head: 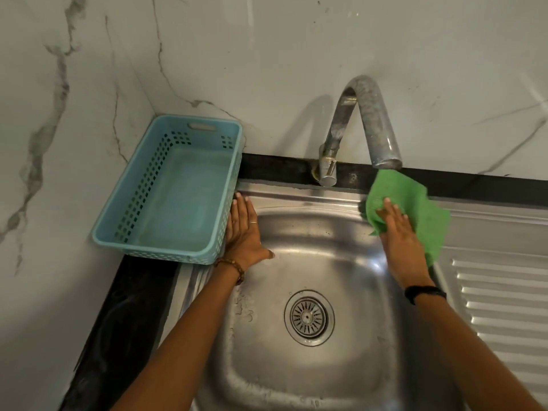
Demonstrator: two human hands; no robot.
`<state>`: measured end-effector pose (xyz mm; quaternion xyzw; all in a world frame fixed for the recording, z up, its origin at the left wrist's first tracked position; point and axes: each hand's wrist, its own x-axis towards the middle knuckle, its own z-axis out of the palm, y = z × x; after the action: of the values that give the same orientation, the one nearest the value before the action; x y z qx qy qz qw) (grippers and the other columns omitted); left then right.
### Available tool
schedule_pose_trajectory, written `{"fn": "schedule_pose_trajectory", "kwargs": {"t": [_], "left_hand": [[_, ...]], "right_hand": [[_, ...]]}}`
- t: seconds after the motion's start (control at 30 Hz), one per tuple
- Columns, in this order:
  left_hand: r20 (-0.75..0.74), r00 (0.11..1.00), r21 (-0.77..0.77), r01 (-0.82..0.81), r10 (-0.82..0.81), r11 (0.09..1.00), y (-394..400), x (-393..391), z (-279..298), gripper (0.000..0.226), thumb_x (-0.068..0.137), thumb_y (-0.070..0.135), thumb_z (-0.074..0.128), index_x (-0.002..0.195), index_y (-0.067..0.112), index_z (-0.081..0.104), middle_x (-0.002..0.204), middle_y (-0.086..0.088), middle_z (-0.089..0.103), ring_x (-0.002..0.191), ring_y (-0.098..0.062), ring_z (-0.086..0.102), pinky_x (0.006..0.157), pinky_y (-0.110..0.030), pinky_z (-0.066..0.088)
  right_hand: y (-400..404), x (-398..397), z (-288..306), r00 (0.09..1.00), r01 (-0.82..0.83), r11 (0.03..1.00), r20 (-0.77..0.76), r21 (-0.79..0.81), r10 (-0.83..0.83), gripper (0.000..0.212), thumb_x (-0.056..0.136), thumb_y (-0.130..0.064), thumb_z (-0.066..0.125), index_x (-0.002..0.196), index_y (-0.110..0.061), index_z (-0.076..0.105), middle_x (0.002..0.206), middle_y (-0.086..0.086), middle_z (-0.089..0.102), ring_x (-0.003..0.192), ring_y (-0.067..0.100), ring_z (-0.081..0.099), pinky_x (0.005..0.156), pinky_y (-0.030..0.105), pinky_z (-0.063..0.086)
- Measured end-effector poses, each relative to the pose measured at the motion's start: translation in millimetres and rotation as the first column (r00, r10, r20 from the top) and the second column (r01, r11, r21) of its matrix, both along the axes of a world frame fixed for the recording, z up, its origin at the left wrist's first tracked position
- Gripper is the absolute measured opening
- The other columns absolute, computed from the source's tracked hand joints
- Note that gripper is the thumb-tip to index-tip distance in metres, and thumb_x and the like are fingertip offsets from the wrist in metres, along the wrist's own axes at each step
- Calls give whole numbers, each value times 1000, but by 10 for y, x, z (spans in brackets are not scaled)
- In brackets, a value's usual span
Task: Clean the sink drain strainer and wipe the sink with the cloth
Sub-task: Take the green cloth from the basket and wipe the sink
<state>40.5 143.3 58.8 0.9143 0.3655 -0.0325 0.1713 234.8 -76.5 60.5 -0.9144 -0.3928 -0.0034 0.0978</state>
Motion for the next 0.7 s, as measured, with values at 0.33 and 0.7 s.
{"fn": "schedule_pose_trajectory", "kwargs": {"t": [0.33, 0.7], "left_hand": [[-19, 999, -30, 33, -34, 999, 24, 11, -26, 136, 62, 49, 75, 138, 1, -26, 148, -23, -30, 135, -34, -32, 104, -36, -24], [-119, 992, -63, -37, 29, 997, 31, 52, -5, 121, 72, 35, 71, 139, 4, -25, 149, -19, -31, 139, -30, -26, 112, -41, -16]], "right_hand": [[851, -834, 73, 932, 91, 963, -362, 254, 7, 62, 94, 5, 35, 148, -15, 13, 149, 16, 35, 119, 35, 53, 98, 47, 47], [1264, -867, 126, 924, -350, 927, -116, 130, 365, 60, 86, 4, 48, 141, -9, 29, 141, 17, 46, 123, 30, 51, 103, 35, 41]]}}
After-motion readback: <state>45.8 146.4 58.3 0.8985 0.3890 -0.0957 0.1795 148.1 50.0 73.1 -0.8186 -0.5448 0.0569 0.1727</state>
